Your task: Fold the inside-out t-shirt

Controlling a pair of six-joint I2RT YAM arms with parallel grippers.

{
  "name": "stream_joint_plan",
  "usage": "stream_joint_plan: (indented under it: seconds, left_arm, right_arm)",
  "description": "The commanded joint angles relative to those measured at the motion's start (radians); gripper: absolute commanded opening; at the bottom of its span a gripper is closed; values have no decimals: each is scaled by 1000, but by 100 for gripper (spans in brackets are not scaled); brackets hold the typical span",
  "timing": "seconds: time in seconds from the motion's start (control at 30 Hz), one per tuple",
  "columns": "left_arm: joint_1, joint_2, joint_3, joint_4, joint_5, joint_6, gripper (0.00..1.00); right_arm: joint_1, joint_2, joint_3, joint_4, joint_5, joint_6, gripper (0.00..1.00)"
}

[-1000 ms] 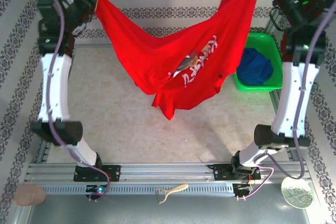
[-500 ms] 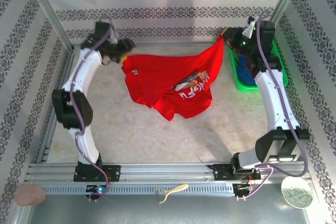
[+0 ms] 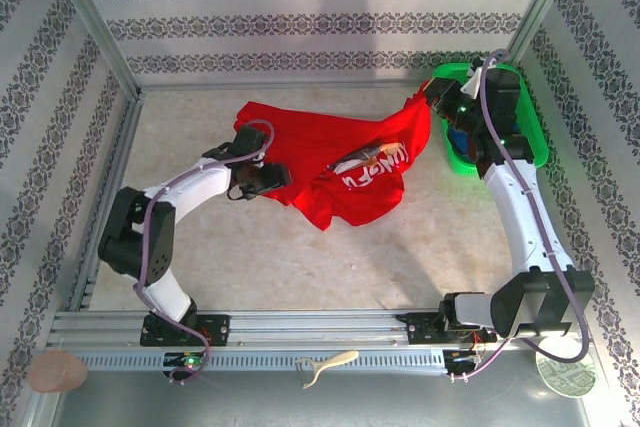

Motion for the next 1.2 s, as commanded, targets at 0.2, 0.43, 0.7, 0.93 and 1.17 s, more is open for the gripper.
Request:
stream_joint_plan:
  seconds: [0.2,0.43,0.7,0.93,1.17]
  left_arm:
    - [-59,81,65,89,-1,-6,67]
    - [-101,83,55,20,-111,-52,65]
    - [-113,100,47,-33,-161,-92,65]
    - [-114,125,29,40,-120,-112,64]
    - [-116,162,57,58,-112,-107,53]
  right_arm:
    - [6,-17,-11,46,32,-18,0]
    - [6,-11,11,41,35,-19,0]
    - [6,8,48,42,29,-15,0]
    - [6,14,63,43,23,-11,0]
    - [6,9,64,37,20,-14,0]
